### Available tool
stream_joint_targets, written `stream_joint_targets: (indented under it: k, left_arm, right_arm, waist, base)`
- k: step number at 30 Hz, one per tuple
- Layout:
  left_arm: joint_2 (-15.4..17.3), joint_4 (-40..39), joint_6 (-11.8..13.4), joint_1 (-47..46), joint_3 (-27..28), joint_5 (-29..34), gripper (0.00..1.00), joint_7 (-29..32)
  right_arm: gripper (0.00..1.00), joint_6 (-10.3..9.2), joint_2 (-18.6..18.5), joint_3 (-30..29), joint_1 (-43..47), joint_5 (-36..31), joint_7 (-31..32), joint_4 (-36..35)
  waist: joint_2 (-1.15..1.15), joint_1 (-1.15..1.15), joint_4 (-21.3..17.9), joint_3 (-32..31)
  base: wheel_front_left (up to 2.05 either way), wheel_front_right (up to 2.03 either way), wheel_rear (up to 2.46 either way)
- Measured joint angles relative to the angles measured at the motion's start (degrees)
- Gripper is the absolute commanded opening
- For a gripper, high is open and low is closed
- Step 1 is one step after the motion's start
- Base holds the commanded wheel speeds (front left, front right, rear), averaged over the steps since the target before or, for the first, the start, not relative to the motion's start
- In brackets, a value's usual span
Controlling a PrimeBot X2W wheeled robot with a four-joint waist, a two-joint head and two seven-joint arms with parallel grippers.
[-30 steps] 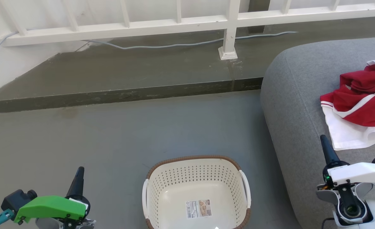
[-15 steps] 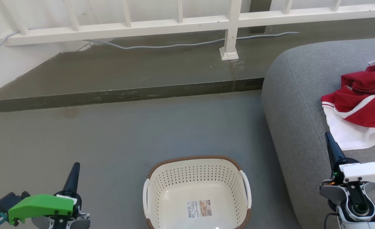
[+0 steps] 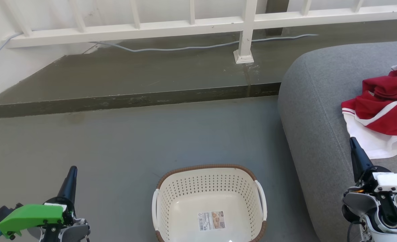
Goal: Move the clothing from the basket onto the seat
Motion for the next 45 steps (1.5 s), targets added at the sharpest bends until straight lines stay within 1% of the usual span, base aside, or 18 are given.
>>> stream_joint_targets:
  k: [3,4,6,45]
  left_arm:
    - [-0.1,0.2,-0.3,-0.2,0.3,-1.2,0.00,0.2]
    - [-0.1,0.3,-0.7,-0.6,0.7,-2.6,0.00,0.5]
    - [-0.1,0.4,-0.8,-0.8,1.0,-3.2,0.00,0.5]
    - [-0.2,1.4,-0.9,-0.8,1.3,-3.3,0.00,0.5]
  right_arm:
    - [0.00,0.01,0.0,-0.3,0.0,1.3,0.3,-0.1]
    - [0.00,0.01,0.0,-0.7,-0.1,2.9,0.7,-0.1]
    - [0.00,0.02,0.0,-0.8,-0.2,3.2,0.7,-0.2]
    - [0.00,0.25,0.1,-0.8,-0.2,3.3,0.7,-0.4]
  waist:
    - [0.00,0.00,0.0,0.0]
    - [0.00,0.00,0.1,0.0]
    - [0.00,0.00,0.1,0.0]
    - [0.00,0.00,0.1,0.0]
  base:
    - [0.00,0.00,0.00]
    - [0.00,0.00,0.00]
    - [0.00,0.00,0.00]
    - [0.00,0.00,0.00]
